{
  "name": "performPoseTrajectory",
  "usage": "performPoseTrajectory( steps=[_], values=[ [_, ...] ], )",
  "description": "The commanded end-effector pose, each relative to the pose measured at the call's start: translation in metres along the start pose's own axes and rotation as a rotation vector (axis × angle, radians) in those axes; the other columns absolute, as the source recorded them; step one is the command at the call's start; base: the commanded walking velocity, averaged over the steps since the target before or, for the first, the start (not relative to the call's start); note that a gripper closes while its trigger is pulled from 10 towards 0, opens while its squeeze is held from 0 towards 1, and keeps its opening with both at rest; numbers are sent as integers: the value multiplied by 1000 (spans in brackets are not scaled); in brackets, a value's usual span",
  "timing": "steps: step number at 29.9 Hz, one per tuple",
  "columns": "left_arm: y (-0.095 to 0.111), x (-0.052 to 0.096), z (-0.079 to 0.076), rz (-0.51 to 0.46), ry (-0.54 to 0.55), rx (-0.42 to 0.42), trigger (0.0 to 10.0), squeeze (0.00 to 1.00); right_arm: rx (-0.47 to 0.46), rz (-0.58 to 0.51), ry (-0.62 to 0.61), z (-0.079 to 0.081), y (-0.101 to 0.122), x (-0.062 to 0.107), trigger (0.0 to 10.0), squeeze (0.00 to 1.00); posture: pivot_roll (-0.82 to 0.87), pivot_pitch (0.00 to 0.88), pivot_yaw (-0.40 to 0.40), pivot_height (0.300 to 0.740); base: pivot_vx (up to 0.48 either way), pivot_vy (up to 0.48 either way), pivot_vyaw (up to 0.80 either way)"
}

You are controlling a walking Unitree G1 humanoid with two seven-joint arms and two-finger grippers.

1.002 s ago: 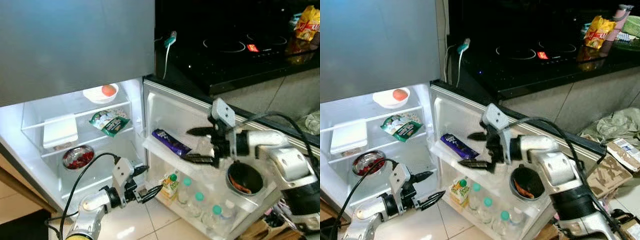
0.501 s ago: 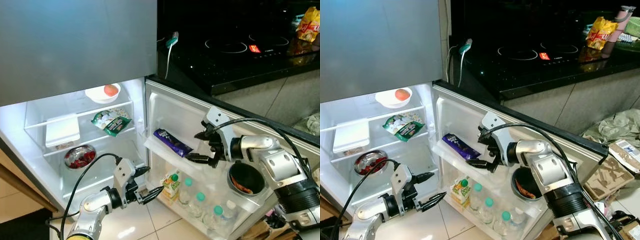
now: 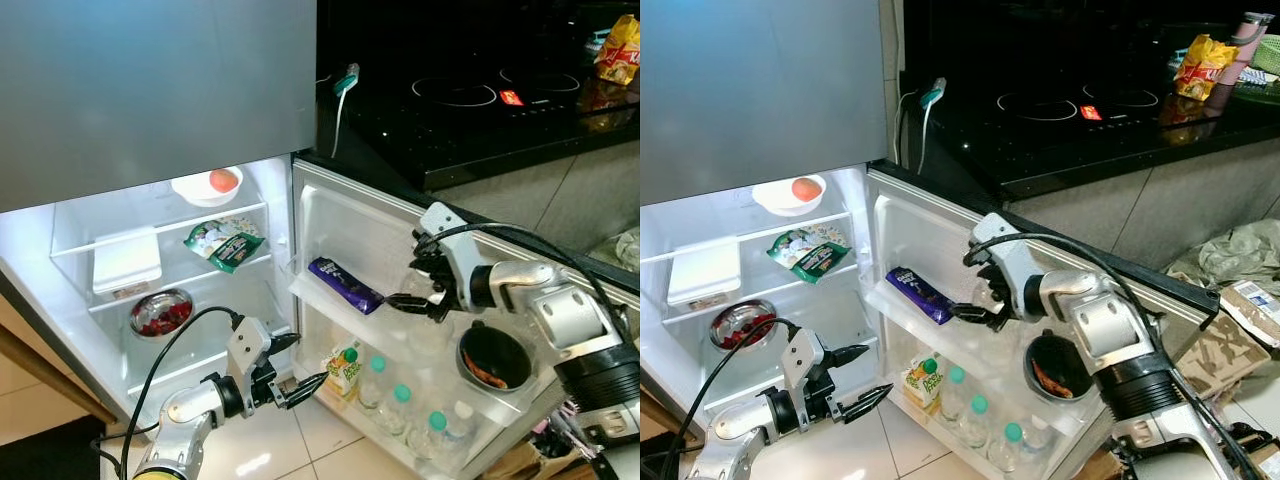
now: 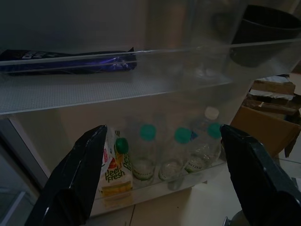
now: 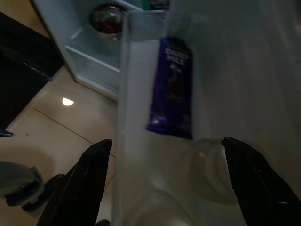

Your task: Restocking fridge

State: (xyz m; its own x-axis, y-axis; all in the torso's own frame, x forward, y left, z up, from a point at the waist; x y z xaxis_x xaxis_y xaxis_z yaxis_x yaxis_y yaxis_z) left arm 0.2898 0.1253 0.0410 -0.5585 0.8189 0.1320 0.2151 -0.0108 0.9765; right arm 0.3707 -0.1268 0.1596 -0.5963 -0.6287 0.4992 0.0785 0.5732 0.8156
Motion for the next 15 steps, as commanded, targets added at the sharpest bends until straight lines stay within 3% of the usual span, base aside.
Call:
performPoseTrajectory(
  steps=[1,6,11,15],
  values=[
    [-3,1,-1,12,-3,5,10000,0,-31,0,-36,-11,1,6,10000,0,-99,0,-46,740,0,0,0],
    [-5,2,-2,16,-2,10,10000,0,-57,21,-58,-15,1,7,10000,0,-99,0,-46,740,0,0,0],
    [-6,2,-2,18,0,10,10000,0,-115,18,-25,-9,1,4,10000,0,-99,0,-46,740,0,0,0],
    [-6,1,-2,19,1,9,10000,0,-97,40,2,-2,-2,4,10000,0,-100,0,-47,740,0,0,0]
  ],
)
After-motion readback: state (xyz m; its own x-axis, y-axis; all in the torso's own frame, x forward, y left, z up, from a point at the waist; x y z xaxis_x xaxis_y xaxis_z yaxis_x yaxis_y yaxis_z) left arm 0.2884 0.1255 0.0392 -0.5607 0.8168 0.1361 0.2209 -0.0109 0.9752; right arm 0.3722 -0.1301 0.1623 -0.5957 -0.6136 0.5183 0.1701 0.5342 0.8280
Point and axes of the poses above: a point about 5 cm out from each wrist's last joint towards the gripper, its own x axis pointing back from the gripper into the wrist, its own y axis along the axis of the wrist's last joint, z = x × y, the point moved 5 cm from there along -x, pointing out of the wrist towards the gripper, and after that the axes turned 10 degrees about x, right-handed, at the moved point
